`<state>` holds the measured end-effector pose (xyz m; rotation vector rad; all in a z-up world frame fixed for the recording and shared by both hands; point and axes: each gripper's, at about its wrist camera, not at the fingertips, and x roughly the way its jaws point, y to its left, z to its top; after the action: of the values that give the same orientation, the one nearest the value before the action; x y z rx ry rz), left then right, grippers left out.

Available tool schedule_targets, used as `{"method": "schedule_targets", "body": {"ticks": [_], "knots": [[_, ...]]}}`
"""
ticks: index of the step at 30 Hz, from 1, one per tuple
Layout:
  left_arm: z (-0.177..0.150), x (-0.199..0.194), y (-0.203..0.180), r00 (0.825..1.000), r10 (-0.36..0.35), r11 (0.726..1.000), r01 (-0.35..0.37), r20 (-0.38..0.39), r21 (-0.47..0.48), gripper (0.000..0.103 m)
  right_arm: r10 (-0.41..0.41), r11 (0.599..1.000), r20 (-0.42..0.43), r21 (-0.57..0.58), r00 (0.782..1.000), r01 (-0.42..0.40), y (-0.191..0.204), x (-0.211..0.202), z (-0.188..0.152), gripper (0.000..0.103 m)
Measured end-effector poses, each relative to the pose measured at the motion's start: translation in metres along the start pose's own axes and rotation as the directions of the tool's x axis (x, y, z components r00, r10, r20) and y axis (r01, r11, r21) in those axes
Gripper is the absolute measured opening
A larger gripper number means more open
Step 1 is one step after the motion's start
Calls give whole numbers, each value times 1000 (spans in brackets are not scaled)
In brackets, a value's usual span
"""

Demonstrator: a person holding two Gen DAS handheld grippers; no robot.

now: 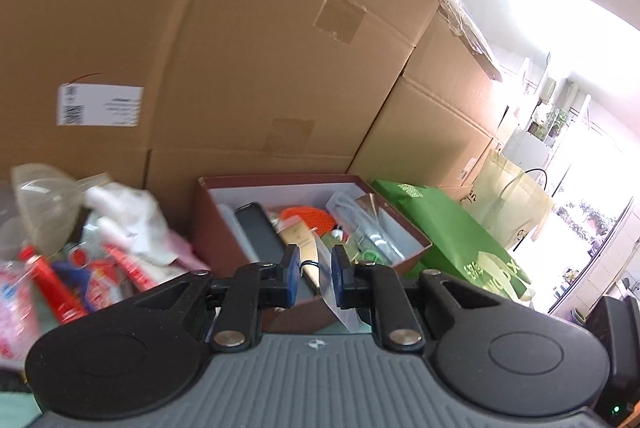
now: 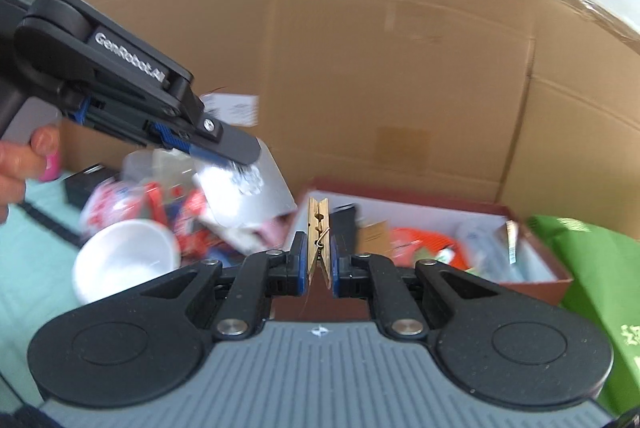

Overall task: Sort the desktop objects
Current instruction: 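Carry the hook and clothespin into the shoe box and open both grippers, then move the left gripper back to the silver watch on the cloth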

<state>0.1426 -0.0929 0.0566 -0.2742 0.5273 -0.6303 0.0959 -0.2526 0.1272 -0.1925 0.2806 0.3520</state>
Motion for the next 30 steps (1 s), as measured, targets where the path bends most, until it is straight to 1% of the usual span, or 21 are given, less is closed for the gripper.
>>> {"method": "schedule_targets", "body": {"ticks": [5,8,10,14,18,19,20,21,22,23,24,25,26,28,30], "knots": [[21,53,-6,1000,-14,999,13,-8,-35,16,-87,996,0,16,996,87,-30,22,7,9],[30,86,-6,999,-28,999,27,-25,-33,16,-126,992,-6,26,992,126,-49,37,8,9],[34,106,-6,999,-21,999,20,-29,-30,16,-145,989,-15,33,989,146,-58,47,6,9],[39,139,-5,999,-11,1000,10,-44,-23,16,-168,985,-52,23,984,170,-75,73,-1,9],[39,163,-2,998,5,1000,-6,-67,-13,16,-183,981,-80,46,980,187,-88,94,-5,10],[38,167,-1,998,13,1000,-14,-66,-13,17,-180,982,-87,51,980,184,-91,100,-6,10],[38,171,1,998,25,1000,-26,-56,-17,19,-168,983,-102,52,980,174,-94,106,-7,10],[37,171,3,999,34,999,-35,-42,-26,26,-166,983,-121,52,979,174,-95,111,-8,11],[35,169,6,999,30,999,-32,-38,-38,56,-170,983,-134,43,976,178,-95,113,-10,15],[34,166,8,999,22,999,-24,-42,-46,85,-173,983,-144,28,974,179,-93,114,-11,27],[33,162,8,1000,7,999,-9,-29,-43,91,-184,982,-136,13,974,187,-90,111,-14,31],[31,156,8,1000,-6,1000,6,-3,-25,93,-200,980,-115,-5,973,201,-87,108,-15,43],[29,150,5,1000,-8,1000,8,19,5,96,-205,979,-110,-20,973,204,-83,106,-16,46],[26,143,0,999,18,999,-19,28,48,102,-204,979,-111,-18,973,204,-78,101,-17,48],[22,136,-3,999,25,997,-28,31,74,102,-190,982,-107,-4,976,191,-74,96,-16,52]]}}
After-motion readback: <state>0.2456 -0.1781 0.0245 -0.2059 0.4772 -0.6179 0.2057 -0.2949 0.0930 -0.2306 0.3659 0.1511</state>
